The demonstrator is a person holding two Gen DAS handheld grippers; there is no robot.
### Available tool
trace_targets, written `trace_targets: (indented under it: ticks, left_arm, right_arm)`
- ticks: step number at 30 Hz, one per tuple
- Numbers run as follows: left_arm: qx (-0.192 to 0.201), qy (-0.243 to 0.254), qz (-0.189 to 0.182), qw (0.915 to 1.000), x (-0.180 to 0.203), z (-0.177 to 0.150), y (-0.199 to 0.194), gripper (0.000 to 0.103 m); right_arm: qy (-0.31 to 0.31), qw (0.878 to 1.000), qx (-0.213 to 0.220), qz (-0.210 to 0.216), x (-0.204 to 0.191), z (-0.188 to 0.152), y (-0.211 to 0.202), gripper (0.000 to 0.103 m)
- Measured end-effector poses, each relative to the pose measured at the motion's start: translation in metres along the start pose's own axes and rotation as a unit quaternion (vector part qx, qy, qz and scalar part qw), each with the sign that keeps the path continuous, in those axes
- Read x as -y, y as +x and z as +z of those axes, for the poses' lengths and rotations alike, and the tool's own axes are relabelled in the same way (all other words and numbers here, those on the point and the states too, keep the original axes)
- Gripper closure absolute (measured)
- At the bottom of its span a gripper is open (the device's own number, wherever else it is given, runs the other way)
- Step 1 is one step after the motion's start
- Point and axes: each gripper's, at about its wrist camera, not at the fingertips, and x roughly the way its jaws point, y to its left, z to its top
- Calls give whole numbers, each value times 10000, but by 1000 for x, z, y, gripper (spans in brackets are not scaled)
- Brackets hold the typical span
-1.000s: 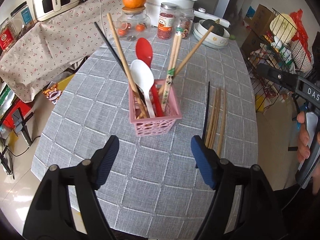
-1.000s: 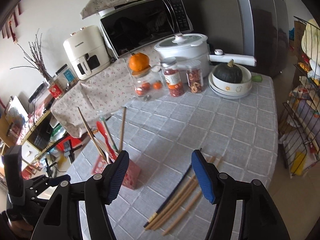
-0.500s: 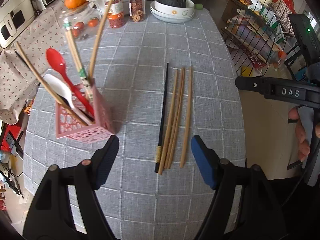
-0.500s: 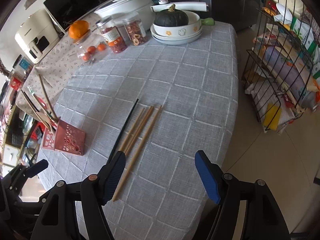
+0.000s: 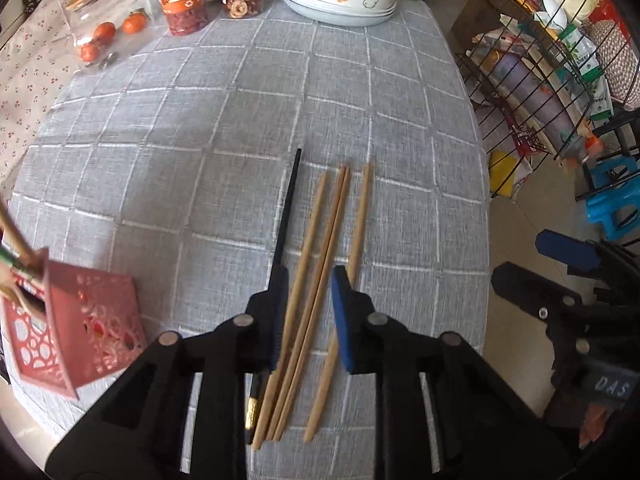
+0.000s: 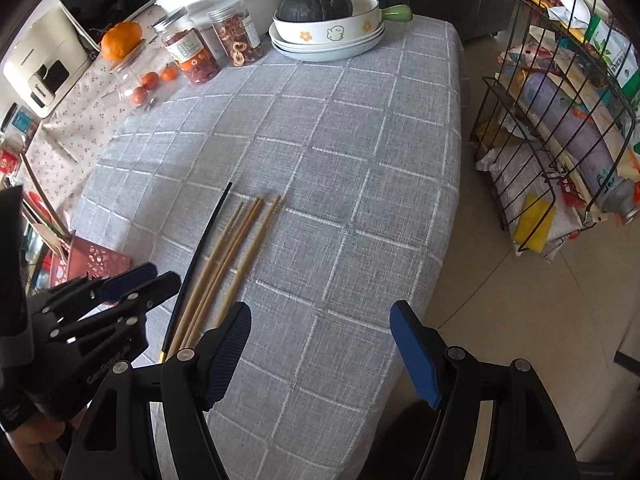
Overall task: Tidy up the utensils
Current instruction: 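Grasp the black chopstick on the table with the left tool, then lift the black chopstick toward the basket with the left tool while the right tool grasps a wooden chopstick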
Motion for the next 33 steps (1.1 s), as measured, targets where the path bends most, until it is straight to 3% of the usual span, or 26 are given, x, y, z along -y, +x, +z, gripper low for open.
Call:
trace_targets:
  ticks: [13, 17, 18, 19, 24, 33]
  left_arm:
    - [-234, -54, 541, 9982, -4, 28, 49, 87]
    - [-152, -164, 416, 9989, -10, 25, 52, 87]
    - [-141, -124, 414, 9990, -9, 25, 51, 87]
    - [-135, -59, 429, 9990, -9, 24, 50, 95]
    - [-66, 167, 492, 9986, -8, 15, 35, 96]
    - [435, 250, 244, 9984, -24, -20, -42, 97]
  right_arm:
    - [-21, 10000, -54, -75, 10, 5, 7, 30]
    - [-17, 9999, -85, -96, 11, 5, 9, 30]
    - [-17, 9999, -92, -105, 12, 6, 10, 30]
    - [-14, 9999, -96, -113, 12, 6, 10, 30]
    - [12, 9999, -95, -129, 12, 7, 11, 30]
    - [105, 9997, -219, -8, 0, 10, 19, 30]
